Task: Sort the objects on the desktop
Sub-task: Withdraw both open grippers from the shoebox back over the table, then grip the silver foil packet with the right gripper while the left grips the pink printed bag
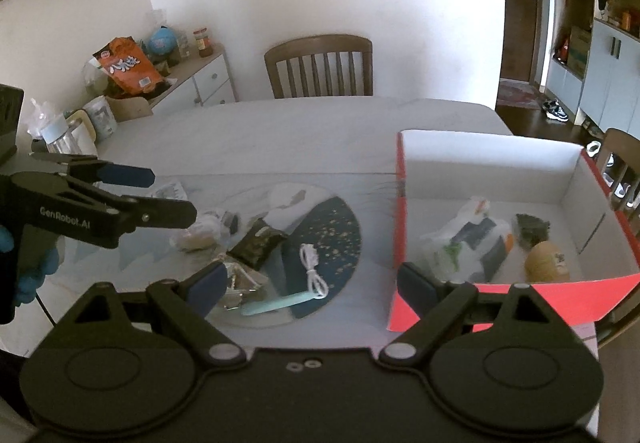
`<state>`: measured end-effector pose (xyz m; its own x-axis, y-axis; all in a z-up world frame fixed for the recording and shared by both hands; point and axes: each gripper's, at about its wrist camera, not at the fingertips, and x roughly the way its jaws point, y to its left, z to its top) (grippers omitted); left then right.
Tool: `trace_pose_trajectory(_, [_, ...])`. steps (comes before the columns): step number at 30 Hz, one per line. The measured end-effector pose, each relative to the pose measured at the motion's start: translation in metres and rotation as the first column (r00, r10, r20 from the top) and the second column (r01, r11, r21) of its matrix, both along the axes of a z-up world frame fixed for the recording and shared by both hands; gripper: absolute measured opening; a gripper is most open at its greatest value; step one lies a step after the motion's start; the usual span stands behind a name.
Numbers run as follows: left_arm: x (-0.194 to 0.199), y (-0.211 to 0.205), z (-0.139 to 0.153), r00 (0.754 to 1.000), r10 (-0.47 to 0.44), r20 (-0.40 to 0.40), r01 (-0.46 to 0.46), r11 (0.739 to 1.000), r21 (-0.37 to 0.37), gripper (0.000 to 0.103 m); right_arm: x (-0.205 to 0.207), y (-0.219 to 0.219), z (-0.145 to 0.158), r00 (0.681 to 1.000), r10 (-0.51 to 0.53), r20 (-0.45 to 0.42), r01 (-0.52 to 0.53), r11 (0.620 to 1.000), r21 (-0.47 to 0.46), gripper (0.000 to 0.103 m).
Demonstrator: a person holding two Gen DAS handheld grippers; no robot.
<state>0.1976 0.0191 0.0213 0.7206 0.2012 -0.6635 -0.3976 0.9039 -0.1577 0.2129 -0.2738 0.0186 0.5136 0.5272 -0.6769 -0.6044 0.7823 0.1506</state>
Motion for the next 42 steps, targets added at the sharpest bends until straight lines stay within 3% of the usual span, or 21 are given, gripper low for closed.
trace_pose_trajectory(17, [-0.024,0.048,-0.047,0.997,0.034,-0.065,-0.033,0.999,0.028,0.103,-0.011,0.055,-0.029,1.000,0.016,-0.026,-0.017,1.000,-0.024,0.092])
trace_pose_trajectory(29, [-0.022,0.082,-0.083,0.996,-0.010,-0.086,0.014,0.999,0.039,0.103,-0.021,0.099,-0.050,0.999,0.036,-0.037,-0.037,0.998,-0.040,0.092])
trace_pose_trajectory(42, [-0.012,0.103,-0.099,0.996,-0.065,-0.066,0.067,0.997,0.023,0.103,-0.018,0.150,-0.080,0.998,0.002,-0.056,-0.006,0.998,-0.067,0.092])
